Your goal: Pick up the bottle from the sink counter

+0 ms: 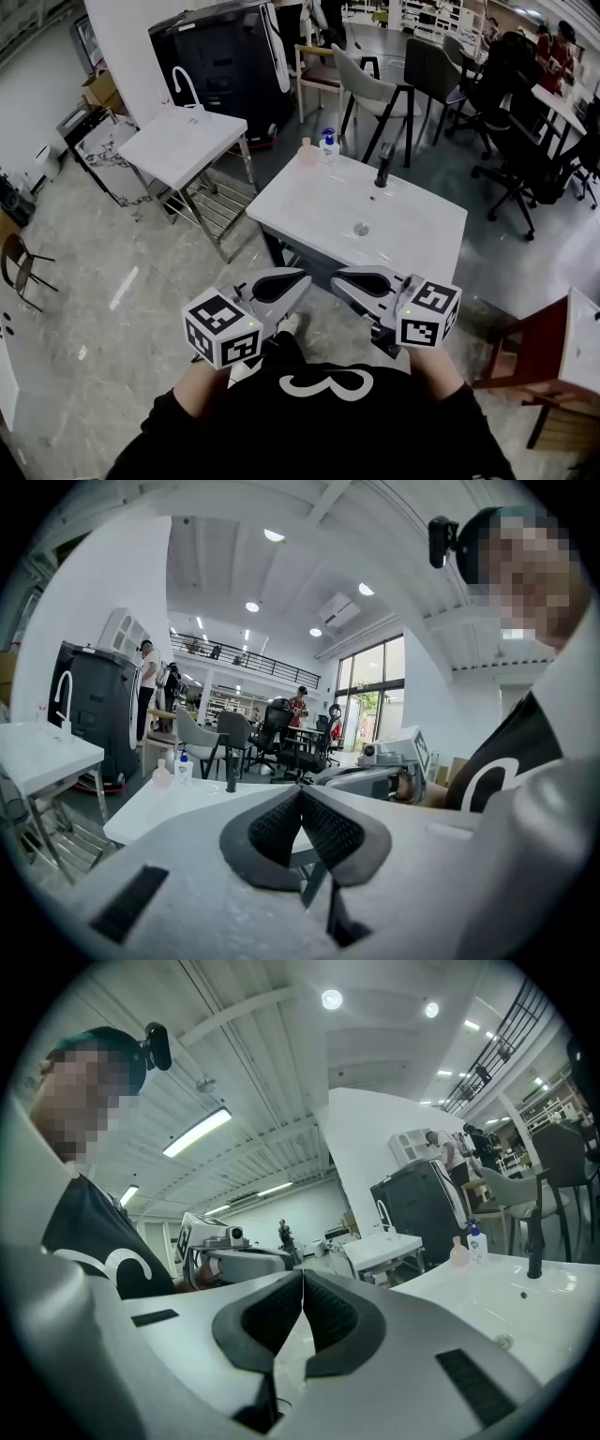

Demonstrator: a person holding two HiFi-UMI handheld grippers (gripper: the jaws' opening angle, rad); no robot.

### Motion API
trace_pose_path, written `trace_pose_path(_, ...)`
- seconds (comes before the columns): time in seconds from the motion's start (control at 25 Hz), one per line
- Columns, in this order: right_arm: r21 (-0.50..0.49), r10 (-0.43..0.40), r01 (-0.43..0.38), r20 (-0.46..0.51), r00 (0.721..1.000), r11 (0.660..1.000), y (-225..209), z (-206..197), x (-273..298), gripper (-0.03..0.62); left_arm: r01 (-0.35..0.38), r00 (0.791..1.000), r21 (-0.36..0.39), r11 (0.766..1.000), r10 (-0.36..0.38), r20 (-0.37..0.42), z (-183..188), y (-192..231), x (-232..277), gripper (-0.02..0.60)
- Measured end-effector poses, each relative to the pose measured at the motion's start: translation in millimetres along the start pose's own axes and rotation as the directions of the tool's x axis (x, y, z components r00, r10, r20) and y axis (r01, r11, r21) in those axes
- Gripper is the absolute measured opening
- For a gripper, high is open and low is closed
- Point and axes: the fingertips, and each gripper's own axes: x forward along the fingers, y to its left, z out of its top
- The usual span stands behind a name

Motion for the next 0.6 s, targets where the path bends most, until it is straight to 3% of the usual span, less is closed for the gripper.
trace_pose_path(0.36, 0.041, -0.057, 0.056, 0.017, 0.998, 0.998, -70.4, 21.3, 53.7, 0.012, 0.036, 0.999, 0.001, 0.999, -0.036, -0.016, 24.5, 91.1, 24.2, 0.014)
trace_pose_path(0.6, 0.085, -0.132, 0.13, 0.029, 0.991, 0.988, -127.8, 40.0, 87.5, 0.014, 0.11, 0.993, -0.002, 0.994, -0.11, -0.047, 42.6, 154.1, 55.5, 0.014)
